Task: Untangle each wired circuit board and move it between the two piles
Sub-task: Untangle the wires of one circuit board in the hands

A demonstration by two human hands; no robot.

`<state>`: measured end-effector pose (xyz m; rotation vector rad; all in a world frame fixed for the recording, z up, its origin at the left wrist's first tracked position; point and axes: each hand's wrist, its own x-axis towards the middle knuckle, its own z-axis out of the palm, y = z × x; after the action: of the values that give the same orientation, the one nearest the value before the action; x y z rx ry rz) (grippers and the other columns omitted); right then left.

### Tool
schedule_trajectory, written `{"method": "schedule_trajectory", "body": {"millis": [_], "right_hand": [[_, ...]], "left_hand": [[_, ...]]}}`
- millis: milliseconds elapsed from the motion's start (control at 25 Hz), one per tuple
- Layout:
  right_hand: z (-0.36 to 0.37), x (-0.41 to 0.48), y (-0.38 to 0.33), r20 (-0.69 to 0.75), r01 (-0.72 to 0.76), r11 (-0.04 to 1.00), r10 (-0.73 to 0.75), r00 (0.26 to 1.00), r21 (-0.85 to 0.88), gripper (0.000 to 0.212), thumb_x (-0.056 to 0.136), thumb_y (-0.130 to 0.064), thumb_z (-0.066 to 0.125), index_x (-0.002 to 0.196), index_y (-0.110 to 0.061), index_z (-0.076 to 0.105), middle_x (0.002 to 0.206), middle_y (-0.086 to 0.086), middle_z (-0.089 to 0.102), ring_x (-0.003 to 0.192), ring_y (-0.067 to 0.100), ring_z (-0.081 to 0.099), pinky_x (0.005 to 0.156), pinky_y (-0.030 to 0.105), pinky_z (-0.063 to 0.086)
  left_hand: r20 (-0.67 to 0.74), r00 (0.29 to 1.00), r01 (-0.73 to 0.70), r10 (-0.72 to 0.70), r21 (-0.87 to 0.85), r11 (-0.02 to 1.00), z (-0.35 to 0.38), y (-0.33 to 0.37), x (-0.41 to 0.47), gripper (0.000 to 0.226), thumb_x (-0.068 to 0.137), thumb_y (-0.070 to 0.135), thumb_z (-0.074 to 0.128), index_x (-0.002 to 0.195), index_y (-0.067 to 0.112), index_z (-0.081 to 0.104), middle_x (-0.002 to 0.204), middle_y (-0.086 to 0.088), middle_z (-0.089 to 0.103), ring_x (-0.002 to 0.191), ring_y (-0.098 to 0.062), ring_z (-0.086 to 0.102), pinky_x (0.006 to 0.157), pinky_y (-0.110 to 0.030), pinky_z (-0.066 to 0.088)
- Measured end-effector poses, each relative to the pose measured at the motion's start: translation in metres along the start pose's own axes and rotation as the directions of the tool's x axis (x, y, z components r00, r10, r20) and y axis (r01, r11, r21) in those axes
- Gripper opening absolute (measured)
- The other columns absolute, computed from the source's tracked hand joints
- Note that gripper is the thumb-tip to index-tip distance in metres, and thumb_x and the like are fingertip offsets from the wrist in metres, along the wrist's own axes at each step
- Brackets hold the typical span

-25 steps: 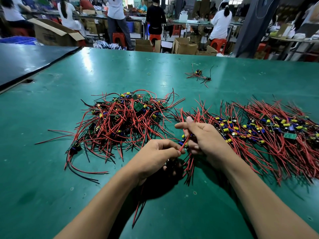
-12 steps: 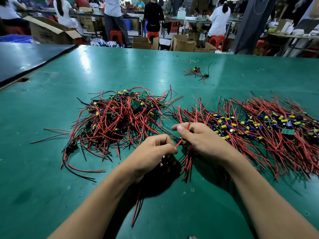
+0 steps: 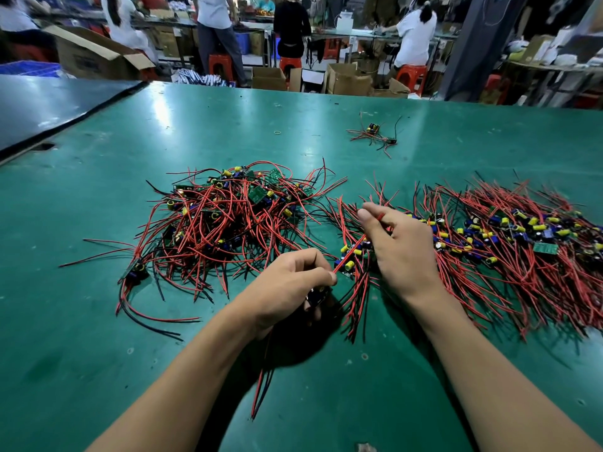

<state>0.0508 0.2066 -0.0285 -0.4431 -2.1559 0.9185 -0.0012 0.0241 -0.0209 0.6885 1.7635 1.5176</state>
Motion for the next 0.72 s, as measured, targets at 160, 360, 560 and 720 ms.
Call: {"method": "schedule_trajectory", "body": {"millis": [160, 360, 560, 720], "right_hand": [[-0.027, 0.016, 0.022, -0.107, -0.229, 0.954, 0.253, 0.962, 0.195, 0.026, 0.103, -0.033, 0.055, 0.096, -0.02, 0.076, 0.066, -0.008, 0.061, 0.051, 0.012, 0.049, 0.051, 0.027, 0.041], [-0.009, 0.01, 0.019, 0.057, -0.352, 0.896, 0.35, 0.935, 0.272, 0.04, 0.104, -0.042, 0.049, 0.088, -0.016, 0.074, 0.06, -0.013, 0.057, 0.045, 0.009, 0.04, 0.048, 0.028, 0.033], [0.003, 0.001, 0.014, 0.163, -0.311, 0.933, 0.284, 0.945, 0.179, 0.034, 0.103, -0.042, 0.051, 0.094, -0.024, 0.078, 0.061, -0.009, 0.058, 0.053, 0.01, 0.047, 0.058, 0.029, 0.036], [0.0, -0.002, 0.001, 0.121, -0.227, 0.967, 0.213, 0.97, 0.114, 0.035, 0.1, -0.043, 0.057, 0.098, -0.016, 0.078, 0.065, -0.014, 0.062, 0.059, 0.003, 0.053, 0.062, 0.025, 0.043]], "left_hand": [[0.02, 0.999, 0.032, -0.031, -0.024, 0.999, -0.003, -0.001, -0.005, 0.015, 0.091, 0.005, 0.059, 0.076, 0.01, 0.058, 0.062, -0.011, 0.063, 0.045, -0.021, 0.053, 0.044, -0.022, 0.041], [-0.108, 0.988, 0.055, -0.11, -0.416, 0.908, 0.001, 0.001, 0.001, 0.024, 0.099, 0.023, 0.055, 0.101, 0.0, 0.06, 0.078, -0.018, 0.067, 0.059, -0.028, 0.065, 0.048, -0.028, 0.054], [-0.071, 0.985, 0.074, -0.155, -0.644, 0.762, -0.006, 0.005, 0.007, 0.06, 0.102, 0.048, 0.033, 0.126, -0.003, 0.052, 0.112, -0.023, 0.069, 0.095, -0.036, 0.071, 0.074, -0.039, 0.062], [-0.035, 0.992, 0.058, -0.118, -0.712, 0.699, -0.01, 0.006, 0.008, 0.069, 0.1, 0.056, 0.029, 0.131, -0.002, 0.049, 0.12, -0.024, 0.066, 0.105, -0.039, 0.067, 0.078, -0.042, 0.061]]}}
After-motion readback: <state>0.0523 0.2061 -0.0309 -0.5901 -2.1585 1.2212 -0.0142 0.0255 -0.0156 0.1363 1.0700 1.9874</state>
